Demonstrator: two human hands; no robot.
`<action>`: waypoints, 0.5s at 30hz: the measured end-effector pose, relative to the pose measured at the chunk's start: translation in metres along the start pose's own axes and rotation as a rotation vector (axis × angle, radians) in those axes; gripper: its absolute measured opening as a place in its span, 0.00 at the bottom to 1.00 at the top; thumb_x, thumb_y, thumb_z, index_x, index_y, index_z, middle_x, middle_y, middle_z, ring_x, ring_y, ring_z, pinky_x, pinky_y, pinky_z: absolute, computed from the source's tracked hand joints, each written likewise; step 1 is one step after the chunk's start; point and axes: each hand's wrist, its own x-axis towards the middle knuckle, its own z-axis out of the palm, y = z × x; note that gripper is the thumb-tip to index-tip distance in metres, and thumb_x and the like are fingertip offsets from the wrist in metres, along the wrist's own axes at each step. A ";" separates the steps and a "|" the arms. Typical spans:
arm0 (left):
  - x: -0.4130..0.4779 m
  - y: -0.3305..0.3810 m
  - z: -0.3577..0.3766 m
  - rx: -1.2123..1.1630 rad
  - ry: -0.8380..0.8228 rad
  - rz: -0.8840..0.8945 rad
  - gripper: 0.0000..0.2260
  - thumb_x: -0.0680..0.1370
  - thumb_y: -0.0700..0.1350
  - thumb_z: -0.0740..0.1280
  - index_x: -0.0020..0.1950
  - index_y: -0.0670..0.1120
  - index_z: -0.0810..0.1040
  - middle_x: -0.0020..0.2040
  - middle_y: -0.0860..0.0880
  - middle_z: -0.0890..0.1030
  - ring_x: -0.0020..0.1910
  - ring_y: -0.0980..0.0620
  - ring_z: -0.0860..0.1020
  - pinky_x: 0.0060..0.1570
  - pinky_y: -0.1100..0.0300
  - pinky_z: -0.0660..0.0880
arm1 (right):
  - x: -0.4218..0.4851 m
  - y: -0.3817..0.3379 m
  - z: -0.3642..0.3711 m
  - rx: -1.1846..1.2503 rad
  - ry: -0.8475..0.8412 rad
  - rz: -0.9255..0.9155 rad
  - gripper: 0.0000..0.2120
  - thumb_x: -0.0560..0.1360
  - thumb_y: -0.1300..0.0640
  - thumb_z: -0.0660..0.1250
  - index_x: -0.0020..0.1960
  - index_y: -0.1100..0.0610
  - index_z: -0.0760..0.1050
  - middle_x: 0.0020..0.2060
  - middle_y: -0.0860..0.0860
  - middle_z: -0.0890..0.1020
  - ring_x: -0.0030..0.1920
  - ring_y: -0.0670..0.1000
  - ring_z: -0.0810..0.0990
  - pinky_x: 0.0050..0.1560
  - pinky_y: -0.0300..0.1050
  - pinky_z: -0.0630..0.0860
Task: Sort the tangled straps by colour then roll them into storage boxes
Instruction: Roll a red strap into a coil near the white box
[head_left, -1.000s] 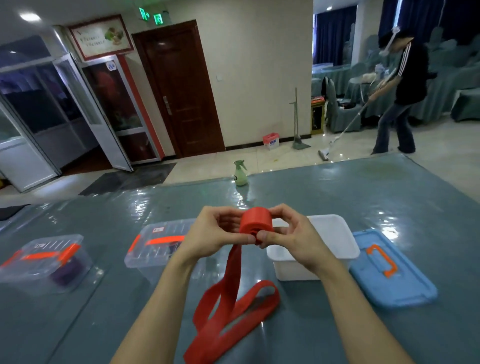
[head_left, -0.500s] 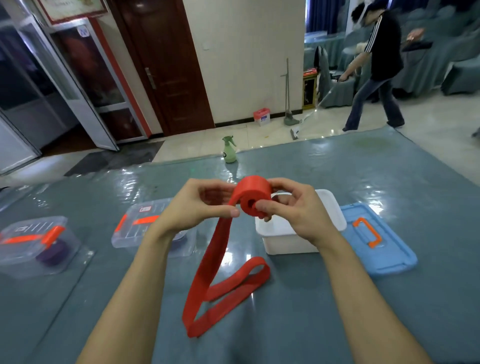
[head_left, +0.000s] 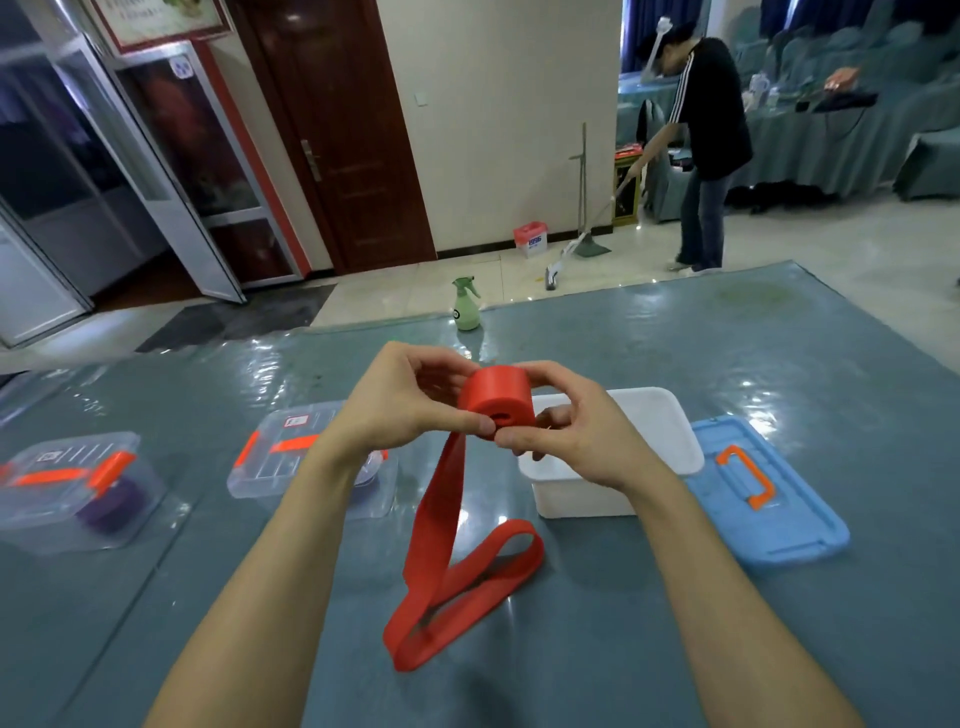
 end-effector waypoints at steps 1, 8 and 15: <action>0.001 0.003 -0.002 0.080 -0.038 0.005 0.24 0.60 0.44 0.91 0.53 0.46 0.89 0.45 0.46 0.90 0.45 0.47 0.90 0.52 0.52 0.86 | 0.000 -0.001 -0.001 -0.100 -0.003 -0.002 0.29 0.69 0.53 0.87 0.67 0.45 0.80 0.52 0.41 0.87 0.41 0.53 0.89 0.42 0.42 0.82; 0.000 0.017 -0.013 0.204 -0.154 0.038 0.23 0.64 0.44 0.90 0.57 0.50 0.89 0.48 0.51 0.90 0.49 0.52 0.89 0.54 0.62 0.84 | -0.003 0.005 0.007 0.056 0.095 -0.077 0.22 0.66 0.57 0.88 0.55 0.50 0.83 0.44 0.53 0.89 0.46 0.57 0.89 0.55 0.56 0.87; -0.008 0.007 -0.002 0.249 -0.082 0.022 0.18 0.66 0.39 0.88 0.54 0.44 0.90 0.45 0.49 0.91 0.47 0.49 0.90 0.56 0.48 0.85 | -0.003 0.004 0.007 -0.017 -0.004 -0.041 0.29 0.70 0.56 0.86 0.67 0.47 0.80 0.57 0.48 0.87 0.50 0.54 0.89 0.59 0.55 0.86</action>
